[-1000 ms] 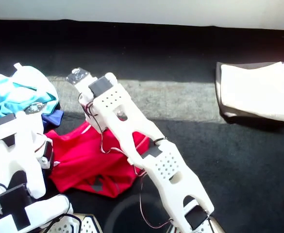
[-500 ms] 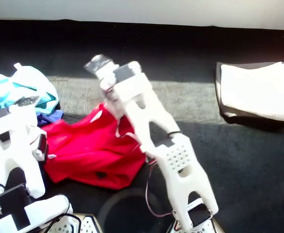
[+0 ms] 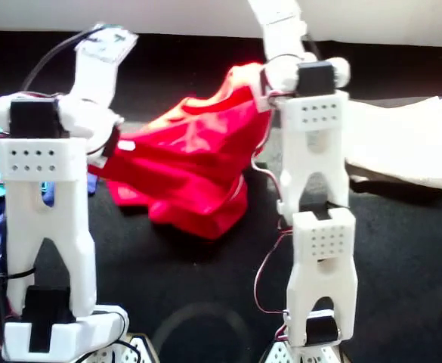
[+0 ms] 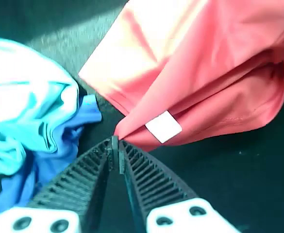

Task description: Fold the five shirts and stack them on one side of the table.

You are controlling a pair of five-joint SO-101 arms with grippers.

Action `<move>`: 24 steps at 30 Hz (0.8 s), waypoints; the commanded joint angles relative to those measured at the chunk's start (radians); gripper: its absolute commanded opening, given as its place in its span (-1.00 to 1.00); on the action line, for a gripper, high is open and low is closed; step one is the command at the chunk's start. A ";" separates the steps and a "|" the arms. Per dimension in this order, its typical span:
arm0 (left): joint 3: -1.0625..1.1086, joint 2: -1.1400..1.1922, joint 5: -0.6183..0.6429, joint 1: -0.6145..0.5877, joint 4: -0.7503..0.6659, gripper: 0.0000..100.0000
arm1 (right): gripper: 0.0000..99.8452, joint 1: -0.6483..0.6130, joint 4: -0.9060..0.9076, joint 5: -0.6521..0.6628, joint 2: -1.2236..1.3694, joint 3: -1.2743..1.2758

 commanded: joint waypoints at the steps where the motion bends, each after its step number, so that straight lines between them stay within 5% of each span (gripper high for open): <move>1: -0.183 -0.004 0.008 0.059 0.005 -0.98 | -0.99 0.088 0.005 0.011 -0.136 -0.093; 11: -0.259 -0.002 0.008 0.120 0.008 -0.98 | -0.98 0.159 0.010 0.011 -0.208 -0.096; 17: 0.044 -0.002 0.006 0.125 -0.009 -0.98 | -0.76 0.156 0.010 0.011 -0.213 0.143; 24: 0.541 -0.002 0.006 0.125 -0.250 -0.98 | -0.67 0.154 0.010 0.011 -0.217 0.288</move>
